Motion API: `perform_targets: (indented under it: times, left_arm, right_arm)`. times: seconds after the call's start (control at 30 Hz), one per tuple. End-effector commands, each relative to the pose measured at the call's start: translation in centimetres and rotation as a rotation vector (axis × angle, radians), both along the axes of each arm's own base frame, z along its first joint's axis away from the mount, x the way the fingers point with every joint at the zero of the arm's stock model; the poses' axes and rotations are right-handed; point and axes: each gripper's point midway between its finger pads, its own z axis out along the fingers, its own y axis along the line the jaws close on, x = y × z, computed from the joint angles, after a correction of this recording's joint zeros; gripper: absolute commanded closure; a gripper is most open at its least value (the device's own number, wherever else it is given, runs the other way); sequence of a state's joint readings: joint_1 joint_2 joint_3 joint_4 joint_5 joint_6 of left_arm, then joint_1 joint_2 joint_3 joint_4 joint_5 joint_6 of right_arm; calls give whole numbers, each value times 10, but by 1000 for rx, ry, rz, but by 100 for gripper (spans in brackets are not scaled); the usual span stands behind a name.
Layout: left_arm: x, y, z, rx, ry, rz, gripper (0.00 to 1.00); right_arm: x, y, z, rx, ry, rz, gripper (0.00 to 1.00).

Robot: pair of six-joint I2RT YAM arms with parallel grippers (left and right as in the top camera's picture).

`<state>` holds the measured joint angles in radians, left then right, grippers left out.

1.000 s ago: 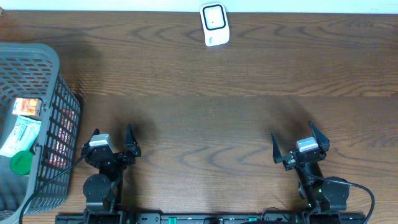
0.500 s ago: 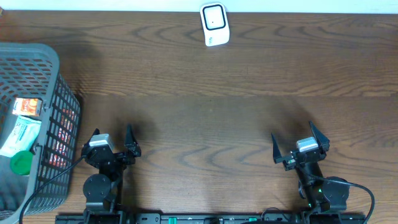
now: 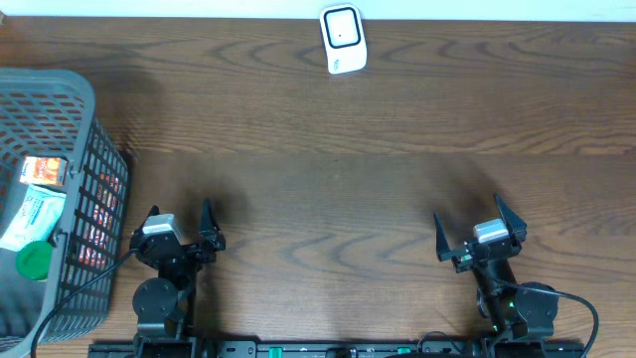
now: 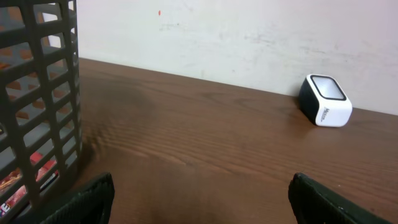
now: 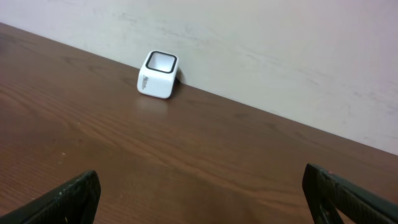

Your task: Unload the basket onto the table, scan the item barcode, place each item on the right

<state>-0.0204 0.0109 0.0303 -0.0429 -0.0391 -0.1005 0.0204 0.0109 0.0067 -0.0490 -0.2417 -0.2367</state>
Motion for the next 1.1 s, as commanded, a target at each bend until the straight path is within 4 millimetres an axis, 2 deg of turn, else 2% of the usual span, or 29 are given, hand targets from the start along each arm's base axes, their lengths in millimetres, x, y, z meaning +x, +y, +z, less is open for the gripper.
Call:
perform_targets:
  times: [0.0, 0.7, 0.87, 0.97, 1.07]
  left_arm:
    - [0, 2, -17, 14, 45, 7, 10]
    - [0, 0, -23, 12, 70, -5, 10]
    - [0, -12, -29, 2, 130, -72, 10]
    - [2, -14, -22, 0, 152, -82, 10]
    - [4, -14, -5, 0, 149, -83, 10]
  right_arm:
    - [0, -3, -1, 15, 5, -13, 1]
    - [0, -3, -1, 15, 5, -13, 1]
    - [0, -3, -1, 15, 5, -13, 1]
    - [0, -3, -1, 15, 5, -13, 1]
    - [0, -3, -1, 15, 5, -13, 1]
